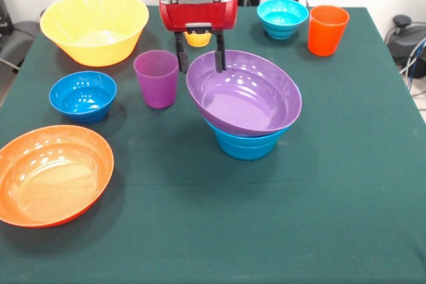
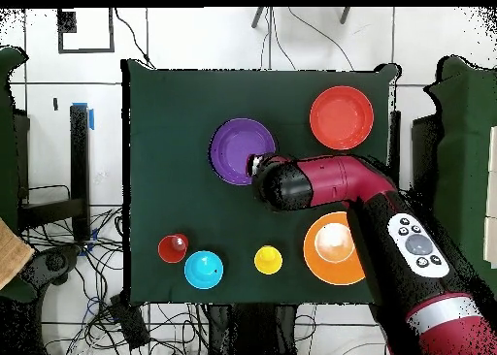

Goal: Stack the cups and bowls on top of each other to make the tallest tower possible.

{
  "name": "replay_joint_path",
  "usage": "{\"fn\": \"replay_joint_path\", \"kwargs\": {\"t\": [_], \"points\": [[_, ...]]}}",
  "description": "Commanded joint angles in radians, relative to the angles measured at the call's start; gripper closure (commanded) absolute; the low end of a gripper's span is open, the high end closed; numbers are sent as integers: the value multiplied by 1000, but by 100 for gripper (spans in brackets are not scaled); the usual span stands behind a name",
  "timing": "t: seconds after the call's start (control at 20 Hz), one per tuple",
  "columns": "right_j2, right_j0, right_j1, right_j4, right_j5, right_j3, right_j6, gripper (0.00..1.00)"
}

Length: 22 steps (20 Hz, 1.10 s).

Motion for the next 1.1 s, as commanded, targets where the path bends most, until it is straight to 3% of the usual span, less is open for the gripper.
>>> {"fn": "replay_joint_path", "kwargs": {"t": [0.05,0.75,1.1], "points": [[25,10,68,-19,86,-29,-131,0],[50,-21,46,-4,142,-48,-182,0],[44,-22,103,-32,105,-73,-180,0]]}}
